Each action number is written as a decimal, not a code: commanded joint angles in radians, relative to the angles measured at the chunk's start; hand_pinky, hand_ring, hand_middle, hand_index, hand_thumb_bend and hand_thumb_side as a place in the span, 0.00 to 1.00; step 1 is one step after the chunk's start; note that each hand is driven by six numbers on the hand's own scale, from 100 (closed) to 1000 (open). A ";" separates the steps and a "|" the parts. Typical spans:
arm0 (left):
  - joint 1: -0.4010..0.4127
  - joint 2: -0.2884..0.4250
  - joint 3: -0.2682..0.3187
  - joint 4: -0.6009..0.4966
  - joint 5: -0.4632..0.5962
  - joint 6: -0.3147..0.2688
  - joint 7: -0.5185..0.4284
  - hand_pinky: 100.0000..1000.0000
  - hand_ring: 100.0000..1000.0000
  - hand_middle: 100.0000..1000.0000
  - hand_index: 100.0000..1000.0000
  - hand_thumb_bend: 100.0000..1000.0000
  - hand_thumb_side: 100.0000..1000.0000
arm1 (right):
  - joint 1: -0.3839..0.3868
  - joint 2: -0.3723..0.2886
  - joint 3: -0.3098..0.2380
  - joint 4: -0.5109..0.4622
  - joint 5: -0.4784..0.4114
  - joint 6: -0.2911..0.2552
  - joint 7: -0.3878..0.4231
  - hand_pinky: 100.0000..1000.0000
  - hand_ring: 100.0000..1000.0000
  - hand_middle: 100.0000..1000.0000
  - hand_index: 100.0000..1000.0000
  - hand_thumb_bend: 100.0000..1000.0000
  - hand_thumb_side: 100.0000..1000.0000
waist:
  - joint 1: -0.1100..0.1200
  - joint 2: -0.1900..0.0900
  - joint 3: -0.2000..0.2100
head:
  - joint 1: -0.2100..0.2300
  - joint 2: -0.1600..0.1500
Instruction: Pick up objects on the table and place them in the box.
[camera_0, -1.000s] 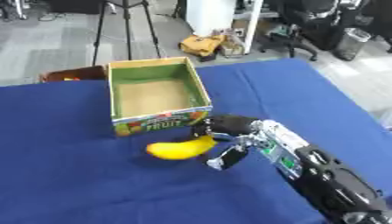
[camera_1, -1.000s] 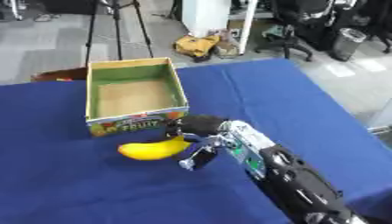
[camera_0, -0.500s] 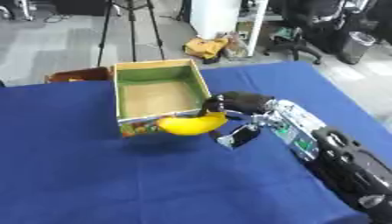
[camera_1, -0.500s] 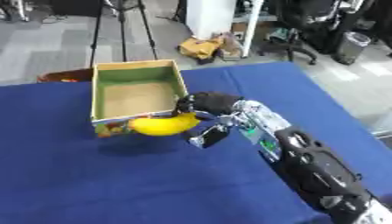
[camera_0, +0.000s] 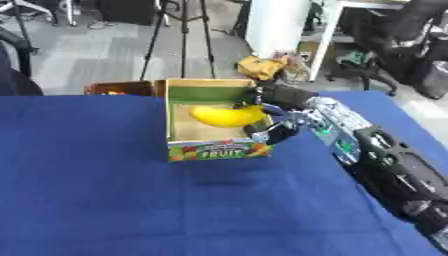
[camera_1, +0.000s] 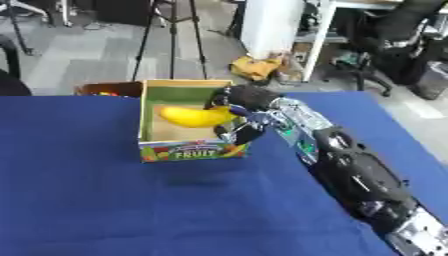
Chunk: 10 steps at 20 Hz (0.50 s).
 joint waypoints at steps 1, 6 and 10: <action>-0.023 0.018 -0.004 -0.026 0.003 -0.001 -0.010 0.39 0.51 0.73 0.67 0.57 0.81 | -0.017 -0.054 -0.043 0.056 0.009 0.013 -0.024 0.70 0.84 0.73 0.36 0.00 0.01 | 0.001 -0.013 0.021 | -0.031 -0.027; -0.032 0.014 -0.007 -0.036 0.005 0.002 -0.015 0.38 0.51 0.73 0.67 0.57 0.81 | 0.005 -0.077 -0.082 0.162 0.020 0.028 -0.048 0.70 0.84 0.73 0.39 0.00 0.18 | -0.003 -0.012 0.089 | -0.086 -0.055; -0.034 0.015 -0.007 -0.042 0.007 0.005 -0.017 0.38 0.51 0.73 0.67 0.57 0.81 | 0.016 -0.090 -0.108 0.225 0.023 0.038 -0.068 0.69 0.85 0.73 0.48 0.00 0.18 | 0.002 0.001 0.118 | -0.115 -0.077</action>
